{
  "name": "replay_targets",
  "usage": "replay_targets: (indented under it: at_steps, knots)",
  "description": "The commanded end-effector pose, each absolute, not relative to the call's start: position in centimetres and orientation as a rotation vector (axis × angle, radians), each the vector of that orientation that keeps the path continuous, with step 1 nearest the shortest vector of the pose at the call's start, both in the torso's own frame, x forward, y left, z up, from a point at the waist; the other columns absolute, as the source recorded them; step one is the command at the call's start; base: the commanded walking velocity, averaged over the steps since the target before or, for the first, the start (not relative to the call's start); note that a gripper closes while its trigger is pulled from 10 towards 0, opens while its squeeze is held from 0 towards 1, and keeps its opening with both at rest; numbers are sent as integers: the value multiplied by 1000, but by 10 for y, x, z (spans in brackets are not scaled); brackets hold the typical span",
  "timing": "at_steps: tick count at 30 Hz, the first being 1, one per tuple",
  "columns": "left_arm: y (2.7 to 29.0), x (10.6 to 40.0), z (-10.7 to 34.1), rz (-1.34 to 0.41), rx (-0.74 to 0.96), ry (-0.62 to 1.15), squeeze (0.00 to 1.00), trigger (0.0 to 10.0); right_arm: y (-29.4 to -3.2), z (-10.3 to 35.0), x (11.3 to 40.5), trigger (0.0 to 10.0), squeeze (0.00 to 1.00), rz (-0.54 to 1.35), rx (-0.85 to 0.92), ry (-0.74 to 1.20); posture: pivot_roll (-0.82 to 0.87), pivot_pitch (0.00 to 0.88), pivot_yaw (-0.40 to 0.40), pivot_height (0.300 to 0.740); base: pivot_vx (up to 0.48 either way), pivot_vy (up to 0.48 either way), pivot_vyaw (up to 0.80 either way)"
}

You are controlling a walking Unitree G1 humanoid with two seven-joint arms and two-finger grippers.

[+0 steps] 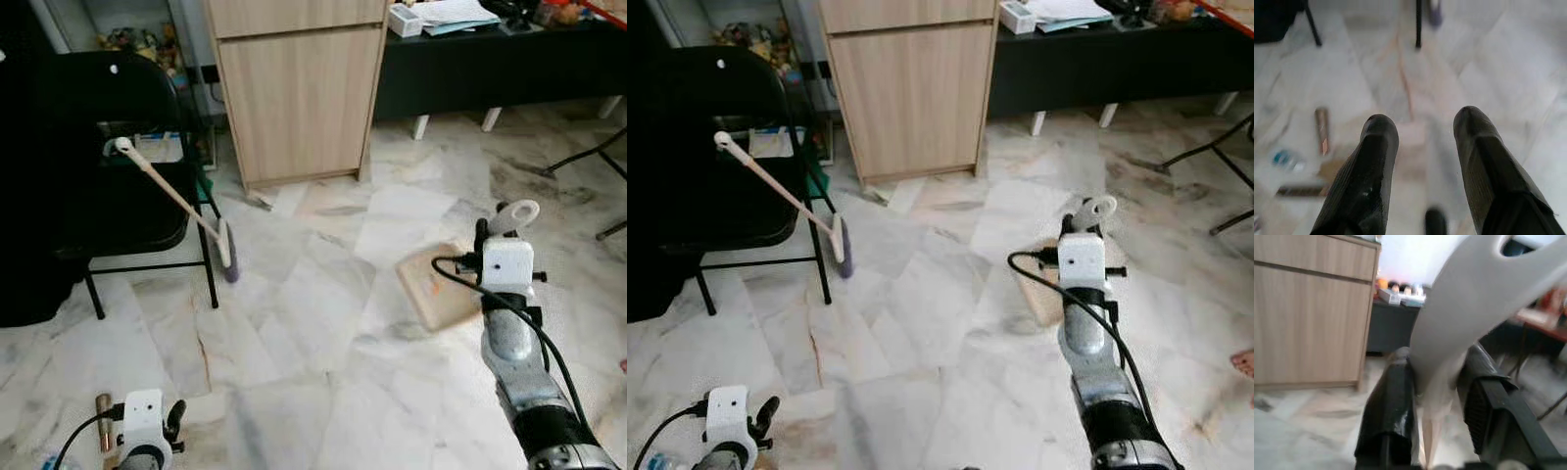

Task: Sweep floor

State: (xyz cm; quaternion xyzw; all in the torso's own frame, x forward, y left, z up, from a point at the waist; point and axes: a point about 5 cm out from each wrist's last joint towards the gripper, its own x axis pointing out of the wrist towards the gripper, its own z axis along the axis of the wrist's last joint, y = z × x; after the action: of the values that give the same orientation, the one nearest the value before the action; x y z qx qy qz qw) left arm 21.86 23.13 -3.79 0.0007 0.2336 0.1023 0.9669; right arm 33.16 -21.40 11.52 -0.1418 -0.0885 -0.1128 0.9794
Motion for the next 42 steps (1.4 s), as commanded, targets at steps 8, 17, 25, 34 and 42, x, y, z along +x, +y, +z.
replay_targets:
  at_steps: [8,17,25,34,42]
  knots:
    - [235,251,-3,232,-28,254,0,10000,-215,91,329,10000,0,-274,-70,-39,-35,155,-21,740,0,0,0]
    - [243,276,42,277,-73,35,0,10000,-212,84,328,10000,0,-259,-26,-19,-25,161,-7,740,0,0,0]
    - [244,280,64,304,-94,-72,0,10000,-207,83,329,10000,0,-219,-24,-26,-22,154,-14,740,0,0,0]
    - [234,286,82,274,-127,-147,0,10000,-191,77,327,10000,0,-161,22,-21,-31,104,-12,740,0,0,0]
    - [231,291,89,232,-127,-152,0,10000,-188,77,328,10000,0,-153,26,-27,-43,82,-12,740,152,0,0]
